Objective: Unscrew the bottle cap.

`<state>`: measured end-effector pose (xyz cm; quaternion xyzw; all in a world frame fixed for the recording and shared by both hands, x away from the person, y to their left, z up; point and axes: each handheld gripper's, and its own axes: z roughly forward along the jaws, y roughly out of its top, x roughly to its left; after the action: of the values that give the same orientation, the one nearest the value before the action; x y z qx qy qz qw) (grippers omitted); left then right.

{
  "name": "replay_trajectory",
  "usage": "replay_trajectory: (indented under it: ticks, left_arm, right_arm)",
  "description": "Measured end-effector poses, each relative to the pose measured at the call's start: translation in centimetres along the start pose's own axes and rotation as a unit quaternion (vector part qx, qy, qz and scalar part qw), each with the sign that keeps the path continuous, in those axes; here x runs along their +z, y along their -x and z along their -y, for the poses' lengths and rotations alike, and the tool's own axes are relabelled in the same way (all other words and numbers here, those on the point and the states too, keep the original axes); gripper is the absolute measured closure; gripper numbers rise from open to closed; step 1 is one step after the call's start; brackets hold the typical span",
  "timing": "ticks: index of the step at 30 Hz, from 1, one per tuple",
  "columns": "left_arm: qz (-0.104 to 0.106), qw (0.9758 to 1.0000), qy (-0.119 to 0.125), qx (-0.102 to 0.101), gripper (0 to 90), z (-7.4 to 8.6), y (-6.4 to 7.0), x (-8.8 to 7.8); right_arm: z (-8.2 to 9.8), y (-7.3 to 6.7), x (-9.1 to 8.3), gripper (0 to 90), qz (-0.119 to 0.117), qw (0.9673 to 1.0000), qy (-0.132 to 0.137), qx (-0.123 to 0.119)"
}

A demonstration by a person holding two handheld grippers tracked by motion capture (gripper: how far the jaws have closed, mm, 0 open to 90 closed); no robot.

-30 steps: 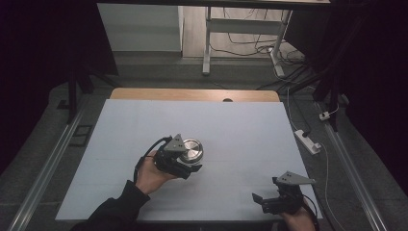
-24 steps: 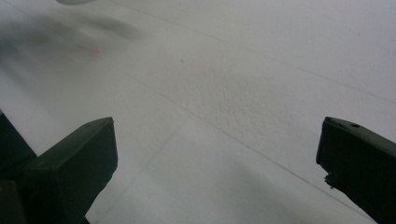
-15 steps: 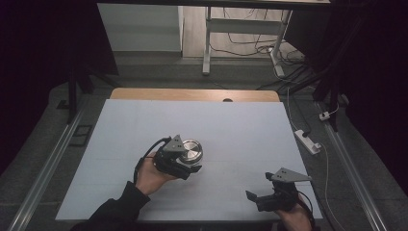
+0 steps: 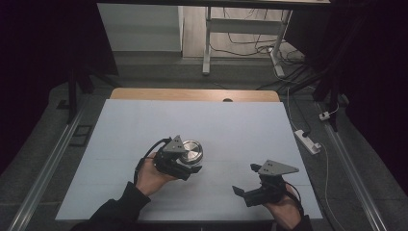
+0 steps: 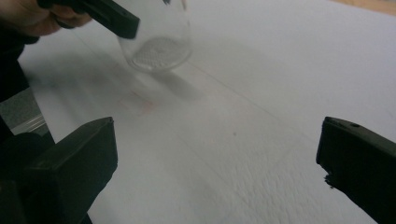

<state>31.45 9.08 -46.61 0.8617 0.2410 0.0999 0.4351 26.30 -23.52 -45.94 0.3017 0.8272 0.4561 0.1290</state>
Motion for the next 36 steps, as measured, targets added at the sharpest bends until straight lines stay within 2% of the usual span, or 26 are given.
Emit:
replay_trajectory:
  ticks: [6, 11, 17, 25, 29, 32, 36]
  left_arm:
    - [0.001, 1.0, -0.002, -0.001, 15.4, 0.1, 0.2, 0.4]
    - [0.001, 1.0, -0.003, 0.002, 15.4, 0.1, 0.4, 0.6]
    - [-0.002, 1.0, 0.001, -0.002, 15.4, 0.1, 0.4, 0.4]
    - [-0.004, 1.0, -0.002, -0.004, 15.4, 0.1, 0.5, 0.5]
    - [-0.004, 1.0, -0.001, -0.006, 15.4, 0.1, 0.5, 0.5]
    - [-0.004, 1.0, 0.0, -0.006, 15.4, 0.1, 0.6, 0.6]
    - [-0.006, 1.0, -0.004, -0.007, 15.4, 0.1, 0.7, 0.7]
  right_arm:
    - [-1.7, -0.4, 1.1, 0.0, -0.021, 0.9996, 0.012, -0.014]
    - [-2.9, -0.7, 1.9, 0.0, -0.025, 0.9993, 0.016, -0.025]
    - [-4.4, -1.2, 2.8, 0.0, -0.038, 0.9989, 0.009, -0.026]
    - [-6.8, -2.2, 4.5, 0.0, -0.031, 0.9984, 0.006, -0.047]
    - [-7.6, -2.4, 5.0, 0.0, -0.029, 0.9987, 0.011, -0.041]
    - [-8.4, -2.5, 5.6, 0.0, -0.04, 0.9985, 0.016, -0.033]
    - [-9.5, -3.0, 6.8, 0.0, -0.042, 0.9982, 0.015, -0.04]
